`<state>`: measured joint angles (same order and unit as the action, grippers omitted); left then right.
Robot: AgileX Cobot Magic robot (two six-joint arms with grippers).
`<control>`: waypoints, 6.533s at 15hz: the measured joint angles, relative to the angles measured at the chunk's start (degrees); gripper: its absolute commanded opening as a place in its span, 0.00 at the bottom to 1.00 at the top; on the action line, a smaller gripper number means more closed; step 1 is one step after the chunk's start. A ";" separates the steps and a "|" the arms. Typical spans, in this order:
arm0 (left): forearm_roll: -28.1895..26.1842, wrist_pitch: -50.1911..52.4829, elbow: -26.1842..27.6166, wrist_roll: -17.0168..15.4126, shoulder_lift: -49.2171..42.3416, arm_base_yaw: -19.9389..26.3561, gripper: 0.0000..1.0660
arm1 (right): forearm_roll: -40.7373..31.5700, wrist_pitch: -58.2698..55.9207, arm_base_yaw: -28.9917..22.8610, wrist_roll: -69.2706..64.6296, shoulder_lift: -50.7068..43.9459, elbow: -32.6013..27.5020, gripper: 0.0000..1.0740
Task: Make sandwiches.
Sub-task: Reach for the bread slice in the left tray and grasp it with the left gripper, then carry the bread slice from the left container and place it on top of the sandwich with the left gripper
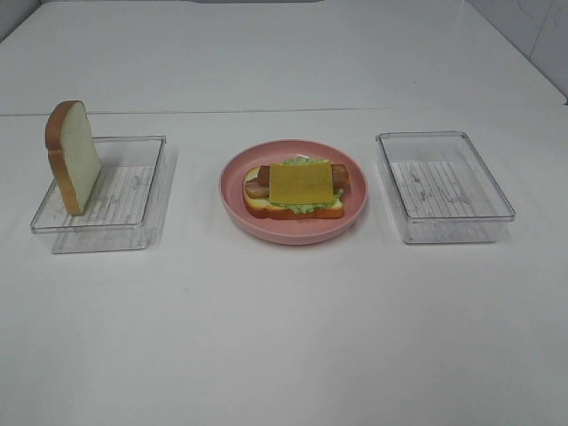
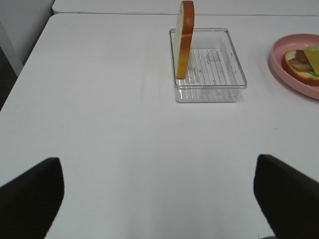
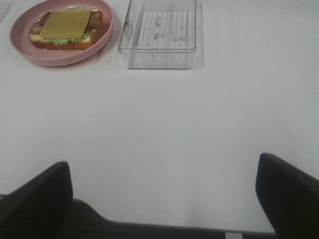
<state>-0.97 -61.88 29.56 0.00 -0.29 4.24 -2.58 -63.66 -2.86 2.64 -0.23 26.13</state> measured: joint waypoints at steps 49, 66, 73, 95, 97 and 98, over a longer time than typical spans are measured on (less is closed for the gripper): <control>9.57 -5.27 79.98 -9.28 128.74 -12.89 0.45 | 0.29 0.00 0.00 1.26 0.00 0.00 0.90; 8.77 -7.56 79.98 -15.24 118.60 -12.89 0.00 | 0.29 0.00 0.00 1.26 0.00 0.00 0.90; -23.15 4.41 79.93 -7.73 117.06 -16.21 0.00 | 0.29 0.00 0.00 1.26 0.00 0.00 0.90; -38.04 20.23 79.93 -0.46 134.47 -31.40 0.06 | 0.40 0.00 0.00 1.26 0.00 0.00 0.90; -37.93 20.23 79.93 -0.46 134.53 -31.40 0.37 | 0.40 0.00 0.00 1.26 0.00 0.00 0.90; -37.76 20.23 79.93 -0.46 134.53 -31.40 0.51 | 0.40 0.00 0.00 1.26 0.00 0.00 0.90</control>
<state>-38.73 -41.65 109.49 -0.46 134.24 -27.16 -2.18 -63.66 -2.86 3.90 -0.23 26.13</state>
